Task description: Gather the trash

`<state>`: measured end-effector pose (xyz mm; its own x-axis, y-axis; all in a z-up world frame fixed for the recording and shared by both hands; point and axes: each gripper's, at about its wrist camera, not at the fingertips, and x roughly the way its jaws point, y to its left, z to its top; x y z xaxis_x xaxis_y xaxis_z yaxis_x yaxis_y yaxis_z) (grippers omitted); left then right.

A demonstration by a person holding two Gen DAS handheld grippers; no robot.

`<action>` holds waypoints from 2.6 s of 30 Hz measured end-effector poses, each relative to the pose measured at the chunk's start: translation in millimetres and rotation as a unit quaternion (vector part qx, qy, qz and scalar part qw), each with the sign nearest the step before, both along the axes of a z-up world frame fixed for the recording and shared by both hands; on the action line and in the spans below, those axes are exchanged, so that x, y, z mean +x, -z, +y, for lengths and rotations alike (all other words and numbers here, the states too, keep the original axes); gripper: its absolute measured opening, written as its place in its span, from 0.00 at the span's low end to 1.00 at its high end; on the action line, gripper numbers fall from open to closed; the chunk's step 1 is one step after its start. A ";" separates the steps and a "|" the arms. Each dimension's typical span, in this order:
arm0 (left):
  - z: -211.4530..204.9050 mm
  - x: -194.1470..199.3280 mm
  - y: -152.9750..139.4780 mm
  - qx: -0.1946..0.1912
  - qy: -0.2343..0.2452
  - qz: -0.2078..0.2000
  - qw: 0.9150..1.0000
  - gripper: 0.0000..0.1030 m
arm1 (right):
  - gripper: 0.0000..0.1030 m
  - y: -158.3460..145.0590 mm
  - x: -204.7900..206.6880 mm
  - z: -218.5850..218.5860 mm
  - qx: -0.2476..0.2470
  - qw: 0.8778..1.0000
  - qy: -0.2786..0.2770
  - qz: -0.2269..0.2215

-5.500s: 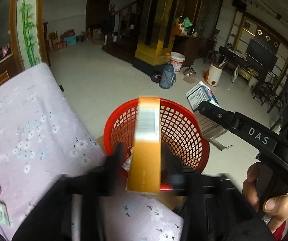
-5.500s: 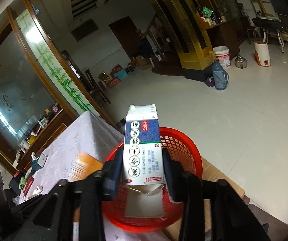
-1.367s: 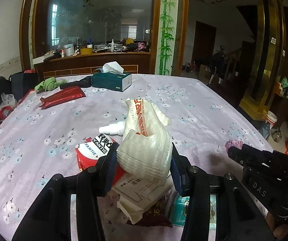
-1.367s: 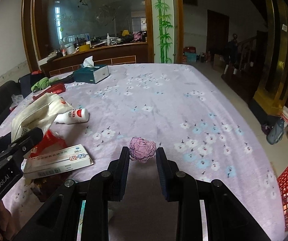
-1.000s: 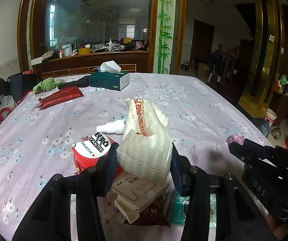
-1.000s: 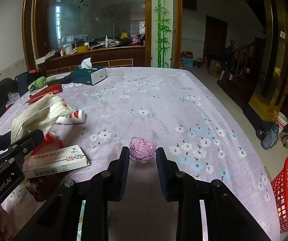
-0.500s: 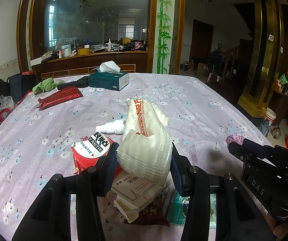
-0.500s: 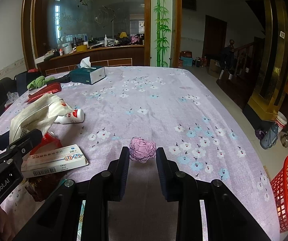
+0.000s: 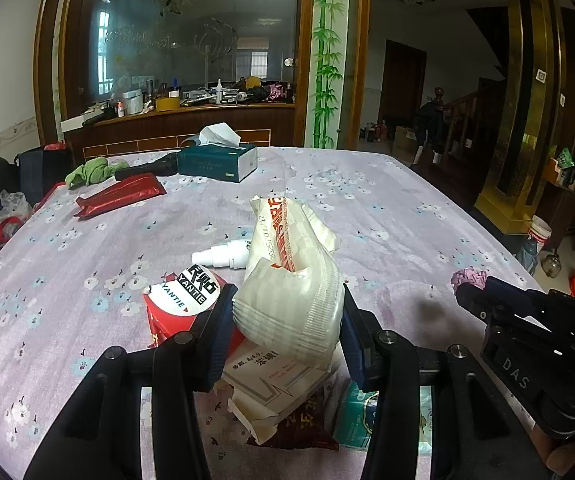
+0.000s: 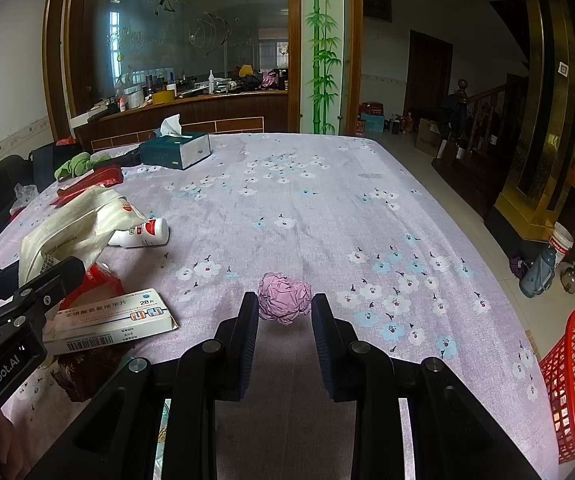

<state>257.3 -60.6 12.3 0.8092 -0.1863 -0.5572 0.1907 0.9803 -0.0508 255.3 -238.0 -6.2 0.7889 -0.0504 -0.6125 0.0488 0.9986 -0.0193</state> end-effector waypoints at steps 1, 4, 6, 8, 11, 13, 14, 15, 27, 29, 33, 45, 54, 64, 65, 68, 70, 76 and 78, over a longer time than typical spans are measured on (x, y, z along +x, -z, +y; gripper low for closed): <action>0.0 -0.1 0.0 0.000 0.000 0.000 1.000 0.45 | 0.28 0.0 0.0 0.0 0.000 1.000 0.000 0.000; -0.4 -0.3 -0.8 0.000 0.000 -0.001 1.000 0.45 | 0.28 0.0 0.0 -0.1 0.000 1.000 0.000 0.000; -0.4 -0.4 -0.7 0.000 0.000 0.000 1.000 0.45 | 0.28 0.0 0.0 0.1 0.000 1.000 0.000 0.000; -0.6 -0.6 -0.7 0.000 0.000 0.000 1.000 0.45 | 0.28 -0.2 0.0 0.1 0.000 1.000 0.000 0.000; -0.7 -0.7 -0.6 0.000 0.000 -0.001 1.000 0.45 | 0.28 0.0 0.1 0.0 0.000 1.000 0.000 0.000; -0.5 -0.7 -0.5 0.000 0.000 0.000 1.000 0.45 | 0.28 0.0 0.3 0.0 0.000 1.000 0.000 0.000; -0.7 -0.8 -0.5 0.000 0.000 -0.001 1.000 0.45 | 0.28 -0.1 0.2 -0.1 0.001 1.000 0.000 0.000; -0.7 -0.8 -0.4 0.000 0.000 0.000 1.000 0.45 | 0.28 -0.3 0.1 0.3 0.000 1.000 0.000 0.000; -0.7 -1.3 0.0 0.000 0.000 -0.001 1.000 0.45 | 0.28 0.0 0.1 0.5 0.000 1.000 0.000 -0.001; -0.9 -1.4 0.0 0.000 0.000 -0.001 1.000 0.45 | 0.28 0.4 0.4 0.5 -0.001 1.000 0.000 0.000; -1.4 -1.2 -1.1 0.000 0.000 -0.002 1.000 0.45 | 0.28 1.5 1.0 -0.6 -0.001 1.000 0.004 0.003; -4.0 2.2 -9.2 -0.012 0.014 0.002 1.000 0.45 | 0.28 -5.8 -8.2 -18.4 0.027 0.998 0.036 0.032; -12.6 -14.2 -24.3 -0.021 0.049 -0.017 0.998 0.45 | 0.28 -19.0 -55.3 -31.1 0.026 0.998 0.052 0.030; -40.9 -69.6 -49.0 -0.016 0.109 -0.028 0.993 0.45 | 0.29 -31.6 -118.2 -71.1 0.077 0.994 0.074 0.020; -45.0 -76.4 -49.8 -0.017 0.115 -0.029 0.993 0.45 | 0.29 -33.6 -125.0 -74.9 0.081 0.994 0.075 0.017; -58.0 -91.2 -51.6 -0.018 0.134 -0.029 0.990 0.45 | 0.29 -38.2 -140.3 -85.1 0.088 0.993 0.079 0.009; -66.6 -98.3 -51.8 -0.018 0.146 -0.028 0.989 0.45 | 0.29 -40.2 -148.8 -92.0 0.096 0.992 0.083 0.005; -93.0 -115.2 -51.9 -0.013 0.176 -0.024 0.984 0.45 | 0.29 -45.1 -170.5 -112.8 0.108 0.989 0.101 -0.011; -100.6 -118.2 -51.1 -0.010 0.185 -0.023 0.982 0.45 | 0.29 -44.3 -175.7 -121.1 0.109 0.988 0.113 -0.015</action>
<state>139.1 -161.2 63.4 0.7089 -0.4820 -0.5148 0.5357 0.8428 -0.0515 79.6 -359.1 38.1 0.7905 -0.0964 -0.6048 0.2673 0.9428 0.1991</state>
